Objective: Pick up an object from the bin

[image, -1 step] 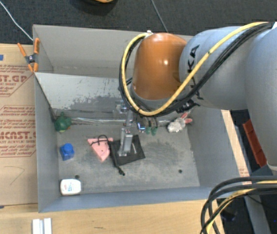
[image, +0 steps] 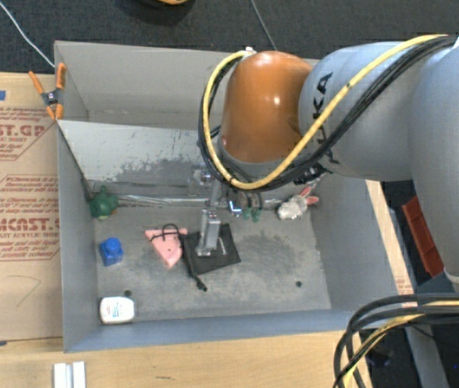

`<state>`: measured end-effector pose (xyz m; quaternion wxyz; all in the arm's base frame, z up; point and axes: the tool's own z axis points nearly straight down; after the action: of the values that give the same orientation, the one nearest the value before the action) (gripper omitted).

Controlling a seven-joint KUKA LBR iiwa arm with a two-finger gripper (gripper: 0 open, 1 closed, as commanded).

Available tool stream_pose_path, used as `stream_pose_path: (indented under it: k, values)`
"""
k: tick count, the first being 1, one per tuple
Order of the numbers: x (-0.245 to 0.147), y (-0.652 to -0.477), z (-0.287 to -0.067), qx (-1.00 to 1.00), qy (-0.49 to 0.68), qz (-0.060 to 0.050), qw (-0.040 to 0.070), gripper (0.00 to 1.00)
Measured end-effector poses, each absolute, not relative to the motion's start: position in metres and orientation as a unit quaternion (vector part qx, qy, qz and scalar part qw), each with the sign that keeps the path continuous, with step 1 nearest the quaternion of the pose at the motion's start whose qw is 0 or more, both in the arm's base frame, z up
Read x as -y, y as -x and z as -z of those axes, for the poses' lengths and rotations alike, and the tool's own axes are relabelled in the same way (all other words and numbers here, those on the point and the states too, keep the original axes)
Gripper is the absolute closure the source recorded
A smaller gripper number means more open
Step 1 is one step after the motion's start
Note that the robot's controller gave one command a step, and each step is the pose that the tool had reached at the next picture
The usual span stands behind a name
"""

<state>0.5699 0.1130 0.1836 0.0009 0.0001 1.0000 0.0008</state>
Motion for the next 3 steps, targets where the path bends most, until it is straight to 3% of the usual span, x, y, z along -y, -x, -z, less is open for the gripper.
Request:
stream_pose_path:
  k: [1,2,3]
  values:
    - [-0.053,-0.558,-0.068,-1.0,-0.017,0.0,-0.005,0.0]
    - [-0.061,-0.562,-0.138,-1.0,0.006,-0.001,0.003,0.0]
    - [-0.054,-0.558,-0.067,-1.0,-0.017,-0.001,-0.005,0.0]
